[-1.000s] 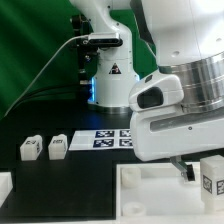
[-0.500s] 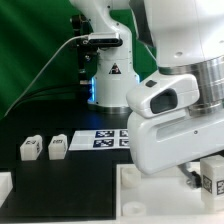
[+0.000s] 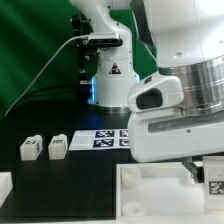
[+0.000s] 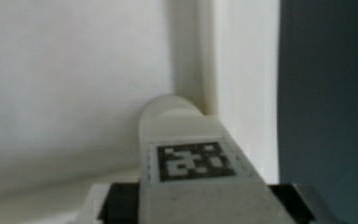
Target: Assemble one leg
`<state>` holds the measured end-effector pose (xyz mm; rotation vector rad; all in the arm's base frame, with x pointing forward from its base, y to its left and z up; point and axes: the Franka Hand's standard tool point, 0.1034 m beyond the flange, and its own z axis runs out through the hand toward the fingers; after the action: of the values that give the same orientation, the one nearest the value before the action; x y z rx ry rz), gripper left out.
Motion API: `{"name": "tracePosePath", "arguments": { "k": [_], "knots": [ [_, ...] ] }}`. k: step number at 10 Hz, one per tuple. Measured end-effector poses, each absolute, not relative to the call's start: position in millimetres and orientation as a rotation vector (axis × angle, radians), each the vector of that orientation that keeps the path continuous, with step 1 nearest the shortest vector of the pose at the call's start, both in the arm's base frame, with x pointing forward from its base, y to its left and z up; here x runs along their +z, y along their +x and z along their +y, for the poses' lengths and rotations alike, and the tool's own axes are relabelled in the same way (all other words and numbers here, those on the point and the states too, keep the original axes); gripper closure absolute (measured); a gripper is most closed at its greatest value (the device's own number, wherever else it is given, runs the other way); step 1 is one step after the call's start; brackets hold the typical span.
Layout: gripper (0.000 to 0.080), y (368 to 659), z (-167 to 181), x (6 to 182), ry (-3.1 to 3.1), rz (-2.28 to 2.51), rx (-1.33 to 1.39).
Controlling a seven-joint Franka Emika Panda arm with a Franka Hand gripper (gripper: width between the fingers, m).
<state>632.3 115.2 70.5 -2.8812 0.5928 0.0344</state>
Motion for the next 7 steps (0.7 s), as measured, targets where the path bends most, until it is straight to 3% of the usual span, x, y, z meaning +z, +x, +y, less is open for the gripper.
{"name": "tracePosePath", "arguments": {
  "k": [3,7],
  "knots": [
    [0.0504,633.1,115.3,70.0,-2.571,1.384,0.138],
    [0.0504,632.3,117.3,66.9,-2.149,1.89,0.229]
  ]
}}
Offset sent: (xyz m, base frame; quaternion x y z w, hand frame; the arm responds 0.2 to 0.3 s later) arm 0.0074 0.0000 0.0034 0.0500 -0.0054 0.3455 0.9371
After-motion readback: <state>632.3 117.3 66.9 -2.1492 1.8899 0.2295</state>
